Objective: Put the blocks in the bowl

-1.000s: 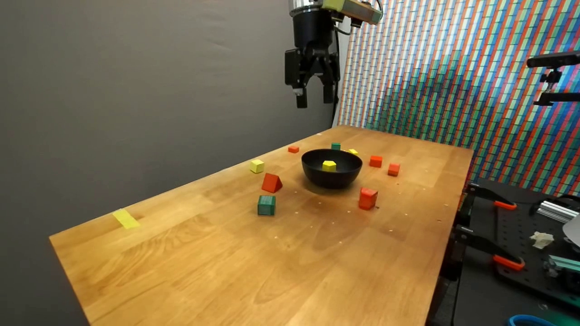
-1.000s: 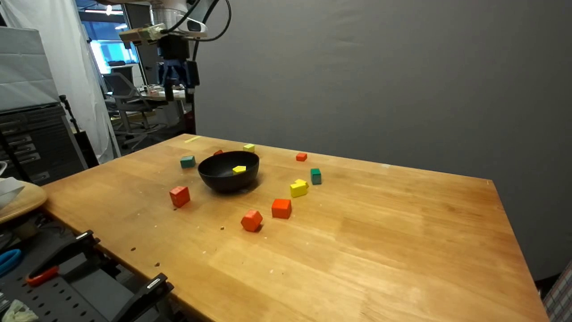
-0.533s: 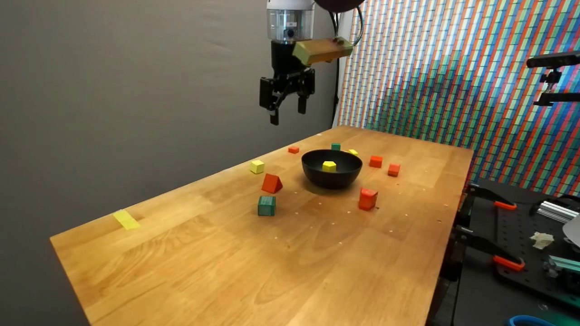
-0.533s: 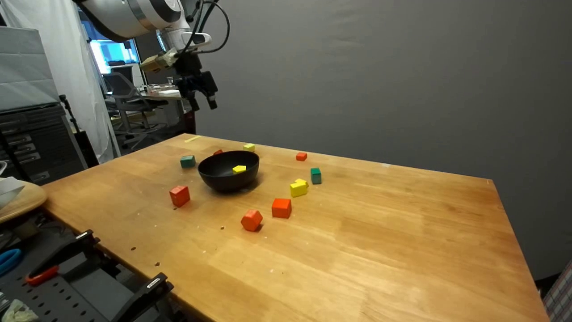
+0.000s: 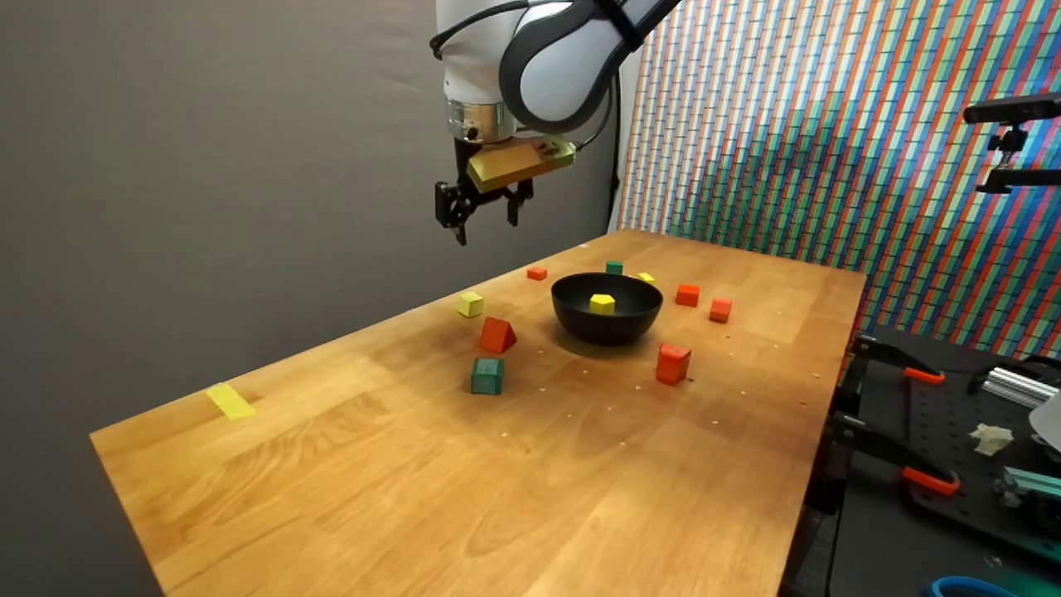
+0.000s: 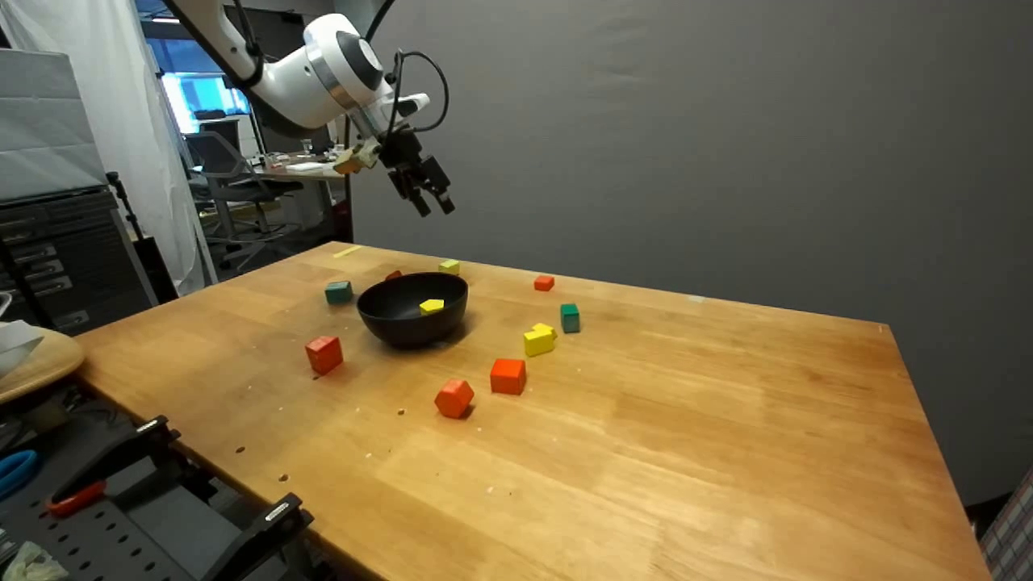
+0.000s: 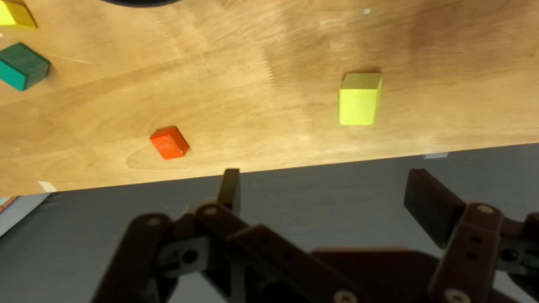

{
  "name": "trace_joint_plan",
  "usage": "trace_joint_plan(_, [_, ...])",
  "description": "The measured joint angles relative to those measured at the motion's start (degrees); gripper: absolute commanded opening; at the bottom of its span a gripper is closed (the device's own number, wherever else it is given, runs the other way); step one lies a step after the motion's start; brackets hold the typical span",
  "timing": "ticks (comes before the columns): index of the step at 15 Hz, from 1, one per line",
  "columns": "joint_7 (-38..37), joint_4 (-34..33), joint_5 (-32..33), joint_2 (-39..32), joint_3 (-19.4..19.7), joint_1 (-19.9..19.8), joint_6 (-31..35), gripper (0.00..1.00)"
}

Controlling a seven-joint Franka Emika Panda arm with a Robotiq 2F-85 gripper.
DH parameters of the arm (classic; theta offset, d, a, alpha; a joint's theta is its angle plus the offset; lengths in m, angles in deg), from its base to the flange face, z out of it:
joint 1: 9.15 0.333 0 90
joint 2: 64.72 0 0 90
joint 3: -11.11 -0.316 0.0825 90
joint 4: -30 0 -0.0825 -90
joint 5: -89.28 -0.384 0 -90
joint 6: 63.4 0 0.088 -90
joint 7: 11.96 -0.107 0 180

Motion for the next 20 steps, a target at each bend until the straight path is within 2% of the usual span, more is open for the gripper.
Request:
trace_joint_plan(3, [0.81,-7.79,-3.52,-6.85,0.11,-0.25,-0.19,1.0])
trace_joint_plan(6, [1.74,-11.51,-5.27,-9.47,-0.35,-0.24,-0.4,1.0])
trace_joint_plan(8, [1.79,-11.82,-5.32,-9.56,-0.23,-0.14,-0.53,1.0])
trace_joint_plan(12, [10.21,-8.79,-5.78,-9.54,-0.57,-0.55,7.84,1.0])
trace_joint_plan(14, [12.93,-7.85,-6.64,-9.54,-1.13,-1.23,9.65,1.0])
trace_joint_plan(20, [15.2,-8.73,-9.63,-11.39,-0.42,-1.19,7.12,1.0])
